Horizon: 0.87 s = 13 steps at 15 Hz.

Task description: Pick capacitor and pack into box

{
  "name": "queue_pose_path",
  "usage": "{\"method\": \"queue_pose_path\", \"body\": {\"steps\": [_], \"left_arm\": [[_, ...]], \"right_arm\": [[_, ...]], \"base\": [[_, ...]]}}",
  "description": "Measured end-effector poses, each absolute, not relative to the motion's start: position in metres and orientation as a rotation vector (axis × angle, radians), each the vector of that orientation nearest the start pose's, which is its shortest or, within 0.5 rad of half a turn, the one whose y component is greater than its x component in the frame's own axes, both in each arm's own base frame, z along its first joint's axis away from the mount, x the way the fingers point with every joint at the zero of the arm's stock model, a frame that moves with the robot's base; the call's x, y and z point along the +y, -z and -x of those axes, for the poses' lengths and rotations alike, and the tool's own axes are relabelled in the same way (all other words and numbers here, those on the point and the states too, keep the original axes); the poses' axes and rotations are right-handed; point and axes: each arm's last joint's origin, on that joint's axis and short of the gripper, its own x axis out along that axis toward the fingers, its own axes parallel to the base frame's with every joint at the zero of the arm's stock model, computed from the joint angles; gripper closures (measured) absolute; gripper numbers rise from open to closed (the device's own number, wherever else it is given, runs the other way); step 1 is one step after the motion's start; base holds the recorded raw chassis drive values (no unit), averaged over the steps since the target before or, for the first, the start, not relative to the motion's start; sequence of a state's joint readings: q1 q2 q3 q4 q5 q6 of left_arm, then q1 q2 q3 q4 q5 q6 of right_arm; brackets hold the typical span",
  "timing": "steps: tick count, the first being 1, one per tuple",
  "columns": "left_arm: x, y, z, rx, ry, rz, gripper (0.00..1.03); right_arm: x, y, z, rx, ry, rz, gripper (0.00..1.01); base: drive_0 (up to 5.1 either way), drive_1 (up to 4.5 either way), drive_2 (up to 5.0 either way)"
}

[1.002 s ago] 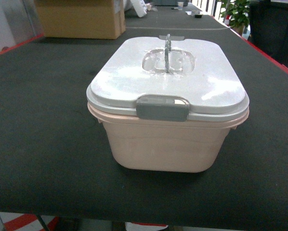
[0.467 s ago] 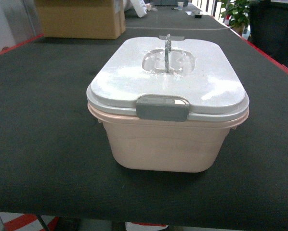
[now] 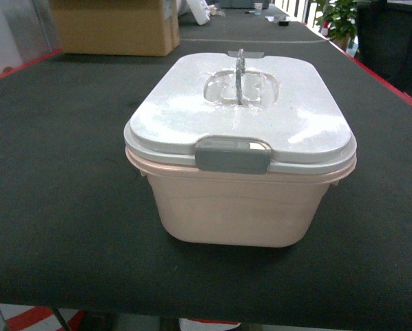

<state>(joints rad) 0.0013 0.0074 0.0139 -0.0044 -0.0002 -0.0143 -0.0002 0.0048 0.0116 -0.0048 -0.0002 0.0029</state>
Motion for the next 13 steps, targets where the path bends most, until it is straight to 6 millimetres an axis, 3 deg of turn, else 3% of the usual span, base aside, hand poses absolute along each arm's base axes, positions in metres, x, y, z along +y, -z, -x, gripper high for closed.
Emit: {"method": "queue_pose_path", "body": {"steps": [13], "left_arm": [[0.0001, -0.1673, -0.0973, -0.002, -0.002, 0.014, 0.05]], "right_arm": [[0.0, -0.1666, -0.0973, -0.002, 0.0, -0.003, 0.03]], "base": [[0.0, 0.0, 0.0]]}}
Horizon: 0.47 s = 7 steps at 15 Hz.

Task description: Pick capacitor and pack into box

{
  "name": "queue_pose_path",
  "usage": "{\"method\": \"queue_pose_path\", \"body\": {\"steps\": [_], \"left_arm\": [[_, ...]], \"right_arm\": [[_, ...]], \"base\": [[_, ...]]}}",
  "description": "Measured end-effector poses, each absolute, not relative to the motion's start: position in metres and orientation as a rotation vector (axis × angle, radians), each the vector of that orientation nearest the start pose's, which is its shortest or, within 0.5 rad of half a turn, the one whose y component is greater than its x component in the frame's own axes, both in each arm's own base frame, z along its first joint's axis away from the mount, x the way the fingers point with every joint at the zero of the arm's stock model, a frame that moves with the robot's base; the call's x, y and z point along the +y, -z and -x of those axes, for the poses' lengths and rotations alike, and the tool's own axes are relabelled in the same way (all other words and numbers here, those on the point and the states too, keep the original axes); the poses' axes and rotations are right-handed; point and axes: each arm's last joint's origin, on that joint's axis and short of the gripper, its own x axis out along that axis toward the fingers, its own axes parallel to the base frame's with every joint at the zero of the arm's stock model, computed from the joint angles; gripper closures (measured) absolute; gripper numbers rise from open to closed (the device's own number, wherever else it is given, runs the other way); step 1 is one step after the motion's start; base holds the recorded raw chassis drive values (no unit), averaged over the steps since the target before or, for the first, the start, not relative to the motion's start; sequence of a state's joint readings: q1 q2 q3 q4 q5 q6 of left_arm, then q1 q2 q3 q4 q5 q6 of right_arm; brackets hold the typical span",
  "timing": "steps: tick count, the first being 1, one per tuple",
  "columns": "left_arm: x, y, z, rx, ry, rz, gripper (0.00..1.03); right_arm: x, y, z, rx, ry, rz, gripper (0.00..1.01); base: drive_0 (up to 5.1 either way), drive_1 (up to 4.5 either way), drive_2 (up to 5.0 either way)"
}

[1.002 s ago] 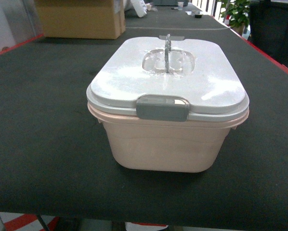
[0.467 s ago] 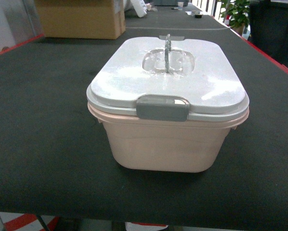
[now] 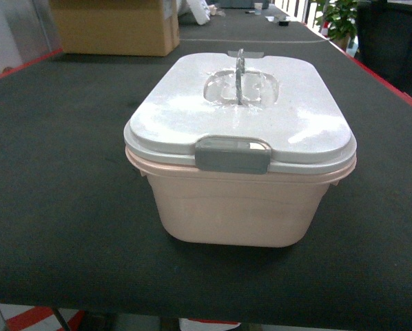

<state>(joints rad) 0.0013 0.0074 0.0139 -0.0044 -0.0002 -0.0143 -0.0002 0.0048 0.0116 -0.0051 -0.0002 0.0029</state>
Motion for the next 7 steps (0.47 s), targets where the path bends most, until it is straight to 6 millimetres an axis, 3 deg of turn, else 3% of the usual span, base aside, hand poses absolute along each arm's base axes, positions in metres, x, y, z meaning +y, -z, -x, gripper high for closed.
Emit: {"method": "queue_pose_path", "body": {"steps": [7], "left_arm": [[0.0001, -0.1673, -0.0973, -0.002, -0.002, 0.014, 0.05]], "right_arm": [[0.0, -0.1666, -0.0973, -0.002, 0.0, -0.003, 0.03]], "base": [[0.0, 0.0, 0.0]]}}
